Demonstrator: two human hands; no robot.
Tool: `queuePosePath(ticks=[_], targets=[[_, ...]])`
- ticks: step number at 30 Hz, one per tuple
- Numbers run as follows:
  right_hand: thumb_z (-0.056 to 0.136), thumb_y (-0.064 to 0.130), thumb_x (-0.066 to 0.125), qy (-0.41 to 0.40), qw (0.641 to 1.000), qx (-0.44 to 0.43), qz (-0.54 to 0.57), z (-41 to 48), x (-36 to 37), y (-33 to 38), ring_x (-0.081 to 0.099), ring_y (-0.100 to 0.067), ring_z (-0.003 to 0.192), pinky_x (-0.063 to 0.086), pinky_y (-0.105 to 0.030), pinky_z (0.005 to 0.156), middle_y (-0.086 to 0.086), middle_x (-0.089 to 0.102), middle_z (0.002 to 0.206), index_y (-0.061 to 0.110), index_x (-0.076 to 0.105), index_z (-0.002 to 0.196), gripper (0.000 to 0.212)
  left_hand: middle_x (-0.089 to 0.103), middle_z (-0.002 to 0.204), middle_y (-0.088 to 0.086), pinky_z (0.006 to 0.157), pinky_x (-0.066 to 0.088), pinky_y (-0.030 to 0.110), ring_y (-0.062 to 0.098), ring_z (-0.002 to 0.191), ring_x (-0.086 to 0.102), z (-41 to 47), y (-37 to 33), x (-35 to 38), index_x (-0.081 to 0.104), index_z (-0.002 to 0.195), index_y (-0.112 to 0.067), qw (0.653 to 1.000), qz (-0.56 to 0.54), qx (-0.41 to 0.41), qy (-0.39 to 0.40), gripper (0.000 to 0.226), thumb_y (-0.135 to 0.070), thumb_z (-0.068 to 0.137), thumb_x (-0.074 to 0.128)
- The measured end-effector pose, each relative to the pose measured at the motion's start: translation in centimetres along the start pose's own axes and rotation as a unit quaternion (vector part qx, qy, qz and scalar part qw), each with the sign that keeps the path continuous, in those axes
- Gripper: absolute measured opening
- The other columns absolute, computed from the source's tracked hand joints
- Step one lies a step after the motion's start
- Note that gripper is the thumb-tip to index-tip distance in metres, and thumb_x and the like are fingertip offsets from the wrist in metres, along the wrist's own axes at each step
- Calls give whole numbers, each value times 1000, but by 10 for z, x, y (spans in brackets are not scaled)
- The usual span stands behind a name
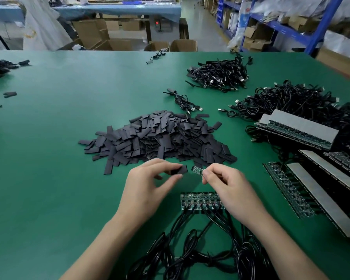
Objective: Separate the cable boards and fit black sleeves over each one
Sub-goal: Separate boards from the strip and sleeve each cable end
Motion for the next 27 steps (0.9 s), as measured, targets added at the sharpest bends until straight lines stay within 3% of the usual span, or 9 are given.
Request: queuePosePath(ticks=[12, 27], targets=[[102, 31, 57, 13, 1000, -18, -9, -5, 3, 6, 34, -4, 47, 30, -17, 49, 11, 38, 52, 12, 54, 71, 37, 73, 100, -23, 70, 54, 28, 6, 96, 70, -4, 8, 7, 79, 102, -33, 997, -58, 40, 15, 22, -17, 86, 83], [101, 34, 57, 24, 999, -19, -12, -4, 7, 3, 35, -4, 47, 31, -19, 49, 11, 41, 52, 19, 54, 68, 37, 71, 98, -23, 69, 56, 29, 5, 92, 69, -4, 6, 7, 81, 102, -29, 998, -32, 59, 11, 21, -18, 84, 84]])
Point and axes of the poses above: each hand's wrist, its own z-axis towards the middle knuckle, its own x-axis out of the palm, y = z × x, the point moved 7 cm from there along z, towards the middle knuckle
